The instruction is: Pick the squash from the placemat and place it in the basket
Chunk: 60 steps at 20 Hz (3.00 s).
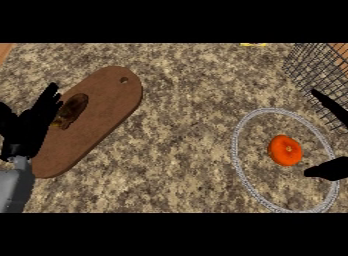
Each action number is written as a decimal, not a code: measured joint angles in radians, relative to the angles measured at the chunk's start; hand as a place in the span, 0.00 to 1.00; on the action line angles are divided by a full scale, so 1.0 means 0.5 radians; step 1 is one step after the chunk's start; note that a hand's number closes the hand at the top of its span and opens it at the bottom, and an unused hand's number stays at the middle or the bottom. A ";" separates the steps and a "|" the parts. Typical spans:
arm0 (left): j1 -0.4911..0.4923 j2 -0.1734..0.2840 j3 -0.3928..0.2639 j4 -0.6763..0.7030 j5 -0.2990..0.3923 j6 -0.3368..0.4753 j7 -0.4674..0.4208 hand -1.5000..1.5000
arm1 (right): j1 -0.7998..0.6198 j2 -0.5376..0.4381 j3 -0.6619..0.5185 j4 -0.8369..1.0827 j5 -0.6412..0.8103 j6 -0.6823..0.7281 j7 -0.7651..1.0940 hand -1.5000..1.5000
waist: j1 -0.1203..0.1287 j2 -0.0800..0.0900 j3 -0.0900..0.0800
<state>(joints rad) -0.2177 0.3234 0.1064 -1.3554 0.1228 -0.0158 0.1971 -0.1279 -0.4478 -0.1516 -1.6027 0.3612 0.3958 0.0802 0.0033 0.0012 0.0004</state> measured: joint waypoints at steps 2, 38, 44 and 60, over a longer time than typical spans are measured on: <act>0.001 -0.008 -0.002 -0.035 -0.006 0.002 0.030 0.50 | -0.035 0.026 0.053 0.107 0.082 -0.022 -0.013 0.00 | 0.003 0.000 0.000; 0.027 -0.126 0.135 -0.090 -0.139 -0.112 0.061 0.50 | 0.070 0.181 0.109 0.435 0.588 -0.076 -0.407 0.00 | -0.007 -0.002 -0.001; 0.008 -0.150 0.133 -0.055 -0.169 -0.094 0.043 0.50 | -0.010 0.168 0.216 0.565 0.782 -0.154 -0.488 1.00 | -0.003 -0.005 -0.005; -0.100 -0.178 0.073 -0.066 -0.183 -0.149 0.060 0.50 | -0.663 0.773 0.061 0.871 1.141 -0.671 0.763 1.00 | 0.168 0.046 -0.007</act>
<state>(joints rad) -0.2675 0.2344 0.1432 -1.3883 0.0312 -0.0903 0.2272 -0.4593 -0.0613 -0.1211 -1.1671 0.9315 0.0604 0.4618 0.0874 0.0244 -0.0031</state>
